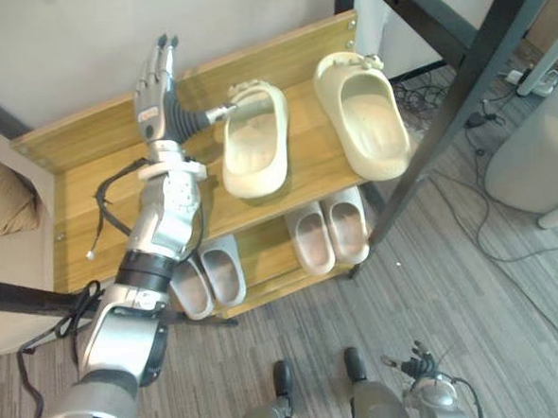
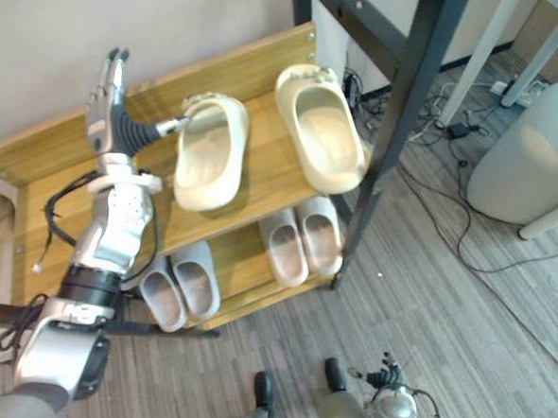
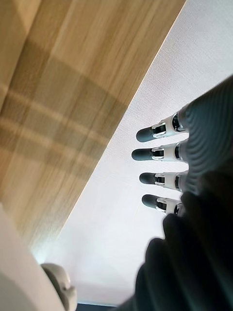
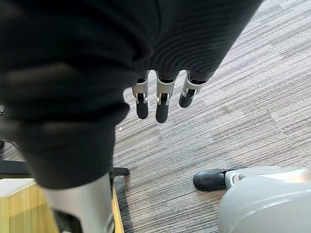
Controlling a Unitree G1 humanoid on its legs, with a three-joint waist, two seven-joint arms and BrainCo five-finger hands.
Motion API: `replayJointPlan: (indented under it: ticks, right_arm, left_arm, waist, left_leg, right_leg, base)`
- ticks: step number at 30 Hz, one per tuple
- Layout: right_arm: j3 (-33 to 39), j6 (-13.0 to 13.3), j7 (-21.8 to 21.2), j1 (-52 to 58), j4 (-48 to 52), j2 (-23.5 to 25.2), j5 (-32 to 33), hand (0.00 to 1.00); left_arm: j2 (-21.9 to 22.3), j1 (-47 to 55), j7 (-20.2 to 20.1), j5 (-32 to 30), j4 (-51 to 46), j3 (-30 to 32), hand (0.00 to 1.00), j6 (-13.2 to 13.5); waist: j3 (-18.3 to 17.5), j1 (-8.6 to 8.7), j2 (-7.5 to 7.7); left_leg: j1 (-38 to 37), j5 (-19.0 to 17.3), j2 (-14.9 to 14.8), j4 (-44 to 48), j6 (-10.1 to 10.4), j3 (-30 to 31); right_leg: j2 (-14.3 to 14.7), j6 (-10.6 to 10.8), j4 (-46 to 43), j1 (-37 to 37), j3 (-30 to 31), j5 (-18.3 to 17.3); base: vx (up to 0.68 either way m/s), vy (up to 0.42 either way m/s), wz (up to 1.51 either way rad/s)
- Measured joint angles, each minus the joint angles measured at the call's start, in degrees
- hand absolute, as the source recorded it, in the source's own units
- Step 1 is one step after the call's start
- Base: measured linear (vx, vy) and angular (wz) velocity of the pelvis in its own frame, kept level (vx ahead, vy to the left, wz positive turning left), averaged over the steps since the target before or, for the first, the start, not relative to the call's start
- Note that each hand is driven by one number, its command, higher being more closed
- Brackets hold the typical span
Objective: Organize the slippers on the shoe rack
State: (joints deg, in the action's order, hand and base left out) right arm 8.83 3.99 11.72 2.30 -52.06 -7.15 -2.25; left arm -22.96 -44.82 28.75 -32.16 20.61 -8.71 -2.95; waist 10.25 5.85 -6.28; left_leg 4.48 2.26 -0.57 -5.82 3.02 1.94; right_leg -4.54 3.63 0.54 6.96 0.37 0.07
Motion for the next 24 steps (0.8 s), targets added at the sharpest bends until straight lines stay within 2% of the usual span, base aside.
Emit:
replayJointPlan:
  ticks: [6,12,19,24]
  right_arm:
    - [0.0,-0.1,0.0,0.0,-0.1,-0.1,0.0,0.00]
    - [0.1,-0.6,0.0,0.0,-0.1,0.0,-0.1,0.00]
    - [0.1,-1.2,0.0,0.1,-0.2,0.1,-0.1,0.00]
    - [0.1,-1.3,-0.2,0.1,-0.2,0.1,-0.3,0.00]
  left_arm:
    - [7.2,4.0,1.3,6.8,-6.9,0.5,0.00,1.0]
    - [12.1,5.9,1.5,10.8,-11.6,0.5,0.00,2.7]
    - [15.1,9.7,2.5,14.8,-17.1,0.5,0.00,4.1]
    - [15.3,11.3,2.5,16.5,-20.5,0.5,0.00,5.3]
  waist:
    - [0.0,-0.09,0.01]
    - [0.0,-0.26,0.01]
    - [0.0,-1.43,0.01]
    - [0.0,-2.31,-0.02]
  left_leg:
    - [0.1,0.0,0.1,0.0,0.0,0.1]
    - [0.0,0.0,0.1,0.0,0.0,0.1]
    - [-0.7,0.0,0.1,0.0,0.0,0.3]
    - [-1.2,0.0,0.2,0.0,0.0,1.3]
  right_leg:
    - [-0.1,0.0,0.1,0.0,0.0,0.0]
    - [-0.1,0.0,-0.1,-0.1,0.1,0.0]
    - [-0.1,0.1,-1.5,-0.2,-0.2,-0.8]
    - [-0.4,0.1,-3.1,-0.5,-1.3,-2.0]
  base:
    - [0.00,0.000,0.00]
    - [0.00,0.000,0.00]
    - [0.00,-0.001,0.01]
    - [0.00,-0.009,0.11]
